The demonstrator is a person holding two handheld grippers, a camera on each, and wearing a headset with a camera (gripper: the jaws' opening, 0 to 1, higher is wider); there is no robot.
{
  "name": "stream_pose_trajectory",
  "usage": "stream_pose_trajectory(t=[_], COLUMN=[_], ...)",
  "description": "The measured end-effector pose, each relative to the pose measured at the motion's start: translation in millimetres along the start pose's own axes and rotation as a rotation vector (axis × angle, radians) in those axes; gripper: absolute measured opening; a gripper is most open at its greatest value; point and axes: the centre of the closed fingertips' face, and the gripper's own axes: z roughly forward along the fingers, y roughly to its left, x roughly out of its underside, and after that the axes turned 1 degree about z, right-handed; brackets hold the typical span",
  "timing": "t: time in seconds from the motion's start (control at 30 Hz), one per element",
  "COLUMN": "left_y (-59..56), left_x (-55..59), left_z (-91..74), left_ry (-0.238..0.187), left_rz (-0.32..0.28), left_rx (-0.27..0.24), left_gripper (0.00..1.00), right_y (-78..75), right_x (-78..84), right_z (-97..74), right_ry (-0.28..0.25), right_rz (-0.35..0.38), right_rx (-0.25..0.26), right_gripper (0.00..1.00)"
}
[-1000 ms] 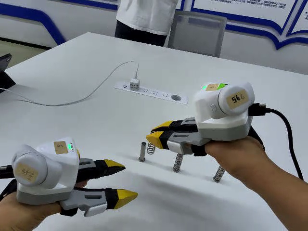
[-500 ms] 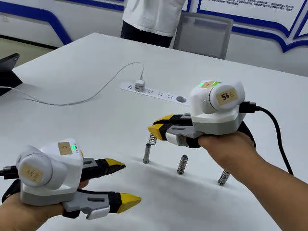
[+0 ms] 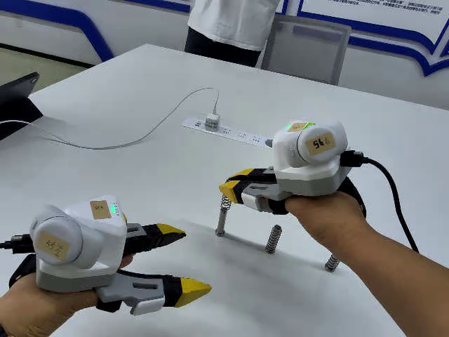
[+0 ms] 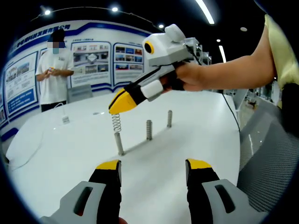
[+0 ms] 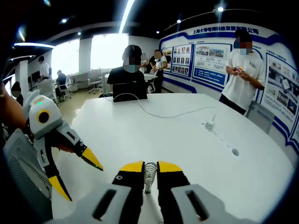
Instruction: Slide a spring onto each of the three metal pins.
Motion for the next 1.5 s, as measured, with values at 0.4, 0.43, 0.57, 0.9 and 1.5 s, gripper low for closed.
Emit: stream_pose_trajectory(t=[0.4, 0.43, 0.57, 0.9, 1.5], left_y=[2.4, 2.3, 2.4, 2.7, 3.2], left_x=[3.1, 3.3, 4.2, 4.5, 6.0], left_z=[-0.5, -0.5, -0.1, 0.2, -0.6], left_ry=[0.004, 0.004, 0.005, 0.007, 0.015], left_rz=[-0.008, -0.008, -0.010, -0.007, -0.008], left_rx=[-0.004, -0.003, -0.003, -0.003, -0.005], left_gripper=[0.57, 0.57, 0.57, 0.57, 0.56], right_y=[-2.3, -2.3, -2.3, -0.9, 4.7], right_x=[7.1, 7.6, 10.7, 20.0, 43.1], right_z=[6.6, 7.0, 8.8, 15.3, 27.8], right_ry=[0.015, 0.016, 0.022, 0.037, 0.089], right_rz=[0.014, 0.016, 0.018, 0.034, 0.043], right_rx=[-0.002, -0.002, -0.002, -0.001, -0.008], right_gripper=[0.11, 0.11, 0.11, 0.11, 0.12])
